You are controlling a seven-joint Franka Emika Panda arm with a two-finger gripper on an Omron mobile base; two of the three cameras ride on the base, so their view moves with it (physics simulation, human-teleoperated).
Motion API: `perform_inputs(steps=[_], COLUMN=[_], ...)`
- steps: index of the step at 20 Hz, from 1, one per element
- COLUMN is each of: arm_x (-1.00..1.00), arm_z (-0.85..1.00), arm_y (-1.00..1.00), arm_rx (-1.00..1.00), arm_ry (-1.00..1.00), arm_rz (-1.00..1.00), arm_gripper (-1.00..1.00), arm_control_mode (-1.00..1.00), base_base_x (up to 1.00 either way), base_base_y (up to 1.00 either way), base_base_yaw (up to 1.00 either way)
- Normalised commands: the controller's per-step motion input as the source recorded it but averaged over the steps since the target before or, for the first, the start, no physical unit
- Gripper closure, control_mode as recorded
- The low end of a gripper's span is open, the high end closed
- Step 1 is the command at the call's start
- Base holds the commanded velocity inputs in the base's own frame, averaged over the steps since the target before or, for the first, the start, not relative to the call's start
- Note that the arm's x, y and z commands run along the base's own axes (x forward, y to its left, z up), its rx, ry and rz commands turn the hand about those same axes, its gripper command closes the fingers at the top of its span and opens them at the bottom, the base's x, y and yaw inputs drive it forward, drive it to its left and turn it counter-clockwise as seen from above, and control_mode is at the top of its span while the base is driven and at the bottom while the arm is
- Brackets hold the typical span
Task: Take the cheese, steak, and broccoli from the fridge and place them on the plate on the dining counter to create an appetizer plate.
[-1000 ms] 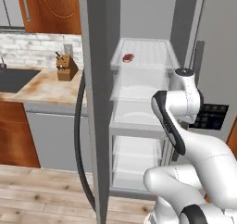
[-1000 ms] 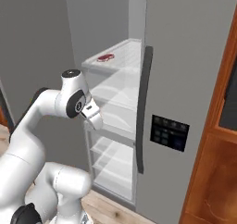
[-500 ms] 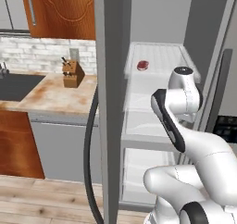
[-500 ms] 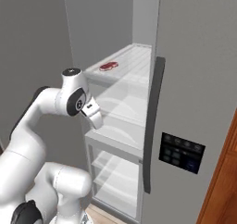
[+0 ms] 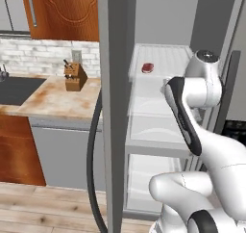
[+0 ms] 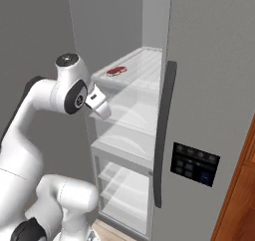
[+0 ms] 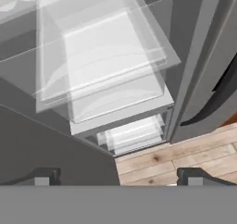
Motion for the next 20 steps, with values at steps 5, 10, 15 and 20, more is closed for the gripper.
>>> perform_inputs(steps=[5, 10, 15, 20], arm_x=[0.25, 0.73, 0.88, 0.84], arm_z=[0.82, 0.28, 0.11, 0.15], arm_y=[0.00, 0.00, 0.20, 0.19], arm_rx=[0.00, -0.04, -0.12, -0.16], arm_ry=[-0.30, -0.11, 0.00, 0.00], arm_rz=[0.21, 0.16, 0.05, 0.00], arm_gripper=[-1.00, -1.00, -1.00, -1.00], arm_control_mode=[-1.00, -1.00, -1.00, -1.00], base_base_x=[0.00, 0.00, 0.00, 0.00], base_base_y=[0.00, 0.00, 0.00, 0.00], base_base_yaw=[0.00, 0.00, 0.00, 0.00])
